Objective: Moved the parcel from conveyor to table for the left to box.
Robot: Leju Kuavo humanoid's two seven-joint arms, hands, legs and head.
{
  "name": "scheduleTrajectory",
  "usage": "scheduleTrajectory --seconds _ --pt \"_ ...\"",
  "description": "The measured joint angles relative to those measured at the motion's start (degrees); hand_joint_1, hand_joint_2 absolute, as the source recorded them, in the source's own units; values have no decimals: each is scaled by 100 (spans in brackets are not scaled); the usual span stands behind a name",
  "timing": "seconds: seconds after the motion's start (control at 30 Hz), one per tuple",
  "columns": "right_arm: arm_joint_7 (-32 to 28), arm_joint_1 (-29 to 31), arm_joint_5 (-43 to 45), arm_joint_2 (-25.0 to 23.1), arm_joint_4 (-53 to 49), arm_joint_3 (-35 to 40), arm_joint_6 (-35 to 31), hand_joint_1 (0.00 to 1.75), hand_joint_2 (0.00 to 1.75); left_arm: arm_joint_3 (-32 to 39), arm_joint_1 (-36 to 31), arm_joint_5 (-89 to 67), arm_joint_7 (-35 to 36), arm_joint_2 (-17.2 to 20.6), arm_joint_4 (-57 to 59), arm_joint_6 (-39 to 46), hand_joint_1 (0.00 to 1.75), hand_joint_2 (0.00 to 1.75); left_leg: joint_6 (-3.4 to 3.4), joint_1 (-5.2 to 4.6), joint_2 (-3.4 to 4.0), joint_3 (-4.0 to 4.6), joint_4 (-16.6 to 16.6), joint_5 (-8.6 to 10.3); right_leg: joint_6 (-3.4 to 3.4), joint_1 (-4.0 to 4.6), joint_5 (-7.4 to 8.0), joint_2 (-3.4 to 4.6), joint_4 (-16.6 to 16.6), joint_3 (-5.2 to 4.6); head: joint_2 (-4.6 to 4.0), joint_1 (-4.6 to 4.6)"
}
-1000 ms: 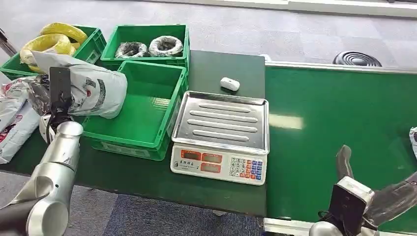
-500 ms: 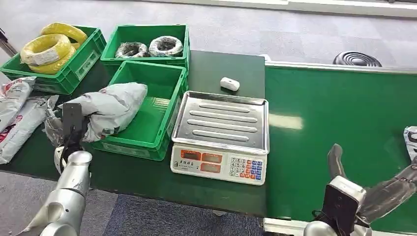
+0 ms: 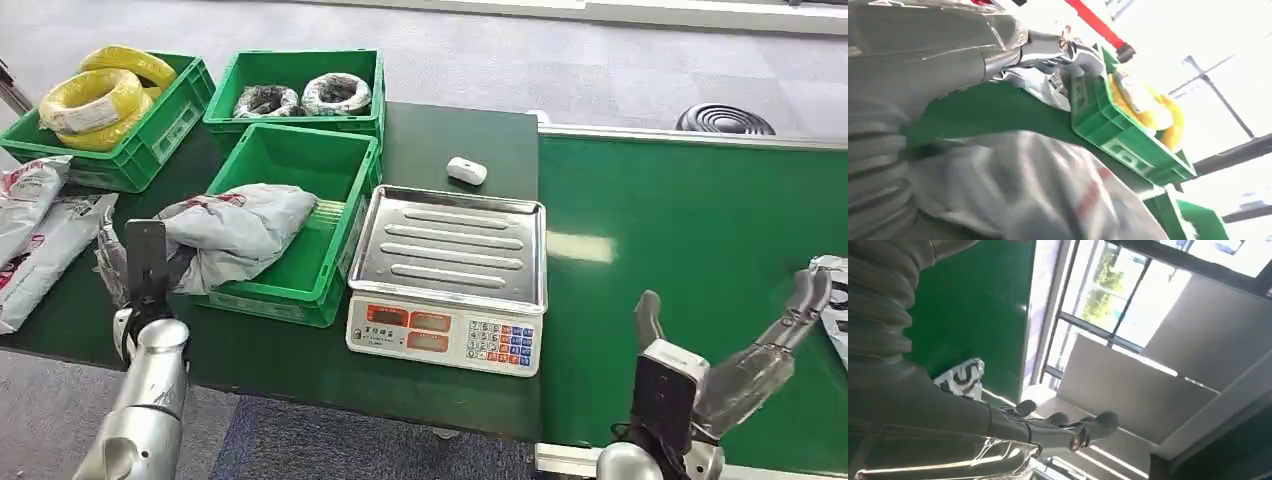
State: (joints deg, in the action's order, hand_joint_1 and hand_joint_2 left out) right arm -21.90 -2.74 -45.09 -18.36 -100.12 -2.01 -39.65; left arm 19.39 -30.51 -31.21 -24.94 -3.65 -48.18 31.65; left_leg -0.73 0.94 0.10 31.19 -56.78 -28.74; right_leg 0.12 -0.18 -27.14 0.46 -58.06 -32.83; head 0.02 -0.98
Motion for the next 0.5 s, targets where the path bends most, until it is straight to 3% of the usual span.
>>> scheduleTrajectory --seconds 0.13,0.27,0.5 --pt "4 152 -83 48 422 94 0 0 175 -175 618 208 -72 -264 -881 -126 0 175 1 -1 -2 3 0 -1 0 -1 0 -1 1 -2 0 2" --pt "-577 223 51 52 489 125 0 0 175 -527 1345 1000 -938 -573 -2220 -234 0 175 0 -1 -1 4 -1 -4 1 -1 -1 0 2 -5 0 2" --pt "-459 213 1372 264 441 773 367 0 175 -1680 2384 2407 -992 -695 -4540 -1111 0 175 0 0 1 7 1 -7 1 -1 -3 0 3 -5 0 0"
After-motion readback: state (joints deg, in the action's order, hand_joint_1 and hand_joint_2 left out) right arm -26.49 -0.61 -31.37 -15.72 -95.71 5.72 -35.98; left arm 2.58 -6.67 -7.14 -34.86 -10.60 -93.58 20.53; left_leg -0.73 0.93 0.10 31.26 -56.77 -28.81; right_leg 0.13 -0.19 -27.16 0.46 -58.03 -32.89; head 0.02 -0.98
